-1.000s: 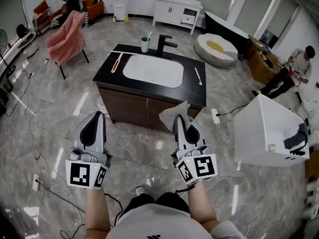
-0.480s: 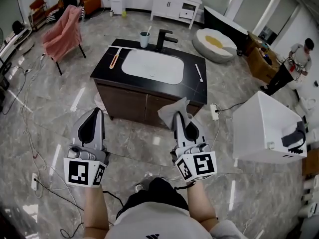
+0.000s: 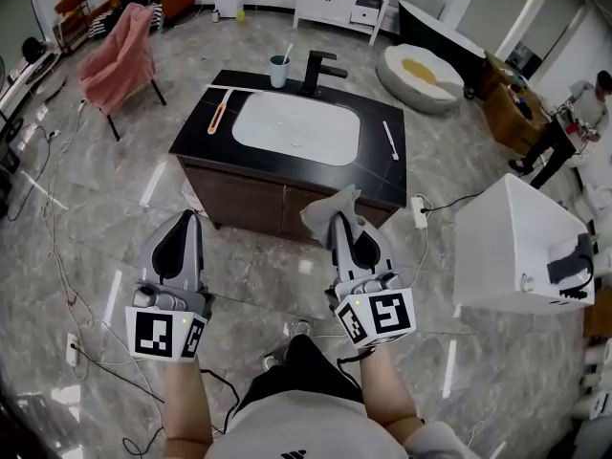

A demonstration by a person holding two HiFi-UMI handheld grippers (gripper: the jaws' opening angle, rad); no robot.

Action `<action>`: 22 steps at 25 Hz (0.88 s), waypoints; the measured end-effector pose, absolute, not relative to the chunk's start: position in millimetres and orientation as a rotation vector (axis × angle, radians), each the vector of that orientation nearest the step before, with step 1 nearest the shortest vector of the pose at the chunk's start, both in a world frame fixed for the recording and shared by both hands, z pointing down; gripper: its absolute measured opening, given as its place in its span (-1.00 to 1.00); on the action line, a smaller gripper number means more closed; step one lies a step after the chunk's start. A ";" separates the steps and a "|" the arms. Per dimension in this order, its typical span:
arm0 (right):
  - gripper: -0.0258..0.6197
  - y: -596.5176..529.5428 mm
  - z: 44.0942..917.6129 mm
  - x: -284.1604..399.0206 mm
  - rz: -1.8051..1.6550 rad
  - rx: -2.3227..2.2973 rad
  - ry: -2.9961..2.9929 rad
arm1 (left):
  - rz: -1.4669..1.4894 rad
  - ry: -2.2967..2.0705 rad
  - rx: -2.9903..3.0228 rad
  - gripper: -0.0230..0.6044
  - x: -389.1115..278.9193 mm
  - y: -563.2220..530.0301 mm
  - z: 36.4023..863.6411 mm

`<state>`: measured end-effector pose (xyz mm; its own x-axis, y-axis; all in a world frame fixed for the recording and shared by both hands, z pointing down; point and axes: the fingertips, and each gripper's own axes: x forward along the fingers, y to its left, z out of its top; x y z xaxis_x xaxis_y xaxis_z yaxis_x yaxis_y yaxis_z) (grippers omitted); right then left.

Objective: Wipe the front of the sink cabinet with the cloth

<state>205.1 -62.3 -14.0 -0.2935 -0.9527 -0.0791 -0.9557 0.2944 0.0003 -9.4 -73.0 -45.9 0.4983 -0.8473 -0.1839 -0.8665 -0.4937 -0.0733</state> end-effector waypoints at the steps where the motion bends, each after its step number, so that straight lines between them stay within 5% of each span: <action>1: -0.90 -68.6 -13.9 205.6 0.070 -1.820 2.481 | 0.182 1.490 -2.580 -0.91 -7.4 -78.5 -46.0; 22: -0.90 -158.5 8.9 182.7 0.017 -1.719 2.581 | 0.189 1.558 -2.533 -0.91 -17.2 -164.3 -39.8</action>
<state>182.7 -158.5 8.9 -0.3852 -0.9220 -0.0395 -0.9224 0.3859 -0.0133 -17.2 -164.3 -39.8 0.4490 -0.8727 -0.1917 -0.8933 -0.4438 -0.0715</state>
